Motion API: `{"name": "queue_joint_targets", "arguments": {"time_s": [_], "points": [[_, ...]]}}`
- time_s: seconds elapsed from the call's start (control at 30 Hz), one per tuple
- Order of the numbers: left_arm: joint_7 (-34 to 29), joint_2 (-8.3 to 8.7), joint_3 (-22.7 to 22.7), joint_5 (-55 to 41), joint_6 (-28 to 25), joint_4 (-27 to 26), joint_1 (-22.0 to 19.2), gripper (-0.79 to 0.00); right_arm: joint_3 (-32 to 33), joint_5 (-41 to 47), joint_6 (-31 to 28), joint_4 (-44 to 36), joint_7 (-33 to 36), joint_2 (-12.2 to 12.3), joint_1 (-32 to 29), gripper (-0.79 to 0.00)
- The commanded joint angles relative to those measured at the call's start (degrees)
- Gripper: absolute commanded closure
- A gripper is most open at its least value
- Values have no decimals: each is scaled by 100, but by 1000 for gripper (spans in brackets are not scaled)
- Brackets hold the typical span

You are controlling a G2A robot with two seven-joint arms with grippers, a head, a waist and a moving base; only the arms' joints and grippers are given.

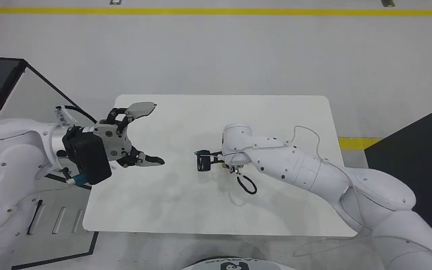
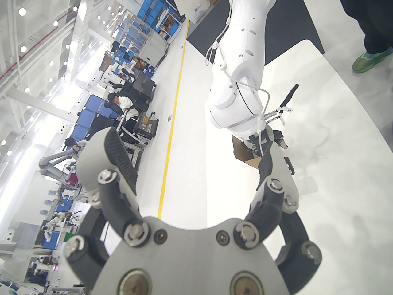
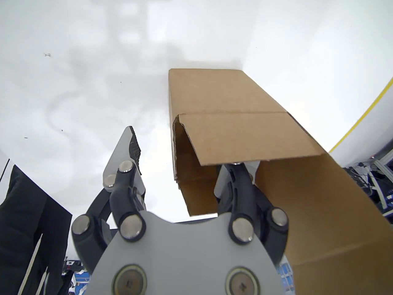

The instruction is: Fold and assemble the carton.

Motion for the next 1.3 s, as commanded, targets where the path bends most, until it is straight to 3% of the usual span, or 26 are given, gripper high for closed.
{"name": "queue_joint_targets", "arguments": {"time_s": [0.0,0.4,0.5,0.6,0.67,0.83,1.03,1.2,1.27], "points": [[0,0,0,0,0,0,0,-785,75,-28,76,-169,76,56,-23,-526],[0,0,0,0,0,0,0,-785,939,17,359,-1344,359,613,-326,-539],[0,0,0,0,0,0,0,-785,1340,61,297,-1633,231,822,-529,-591],[0,0,0,0,0,0,0,-785,1850,148,186,-1927,-63,1057,-835,-739],[0,0,0,0,0,0,0,-785,2246,252,109,-2126,-325,1217,-1097,-748],[0,0,0,0,0,0,0,-785,3379,799,-285,-2457,-1039,1601,-1873,-720],[0,0,0,0,0,0,0,-785,4708,2106,-1307,-2270,-1829,1962,-2785,-717],[0,0,0,0,0,0,0,-785,5326,3474,-1954,-1653,-2108,2131,-3263,-785],[0,0,0,0,0,0,0,-785,5342,3572,-2000,-1612,-2108,2139,-3282,-785]]}}
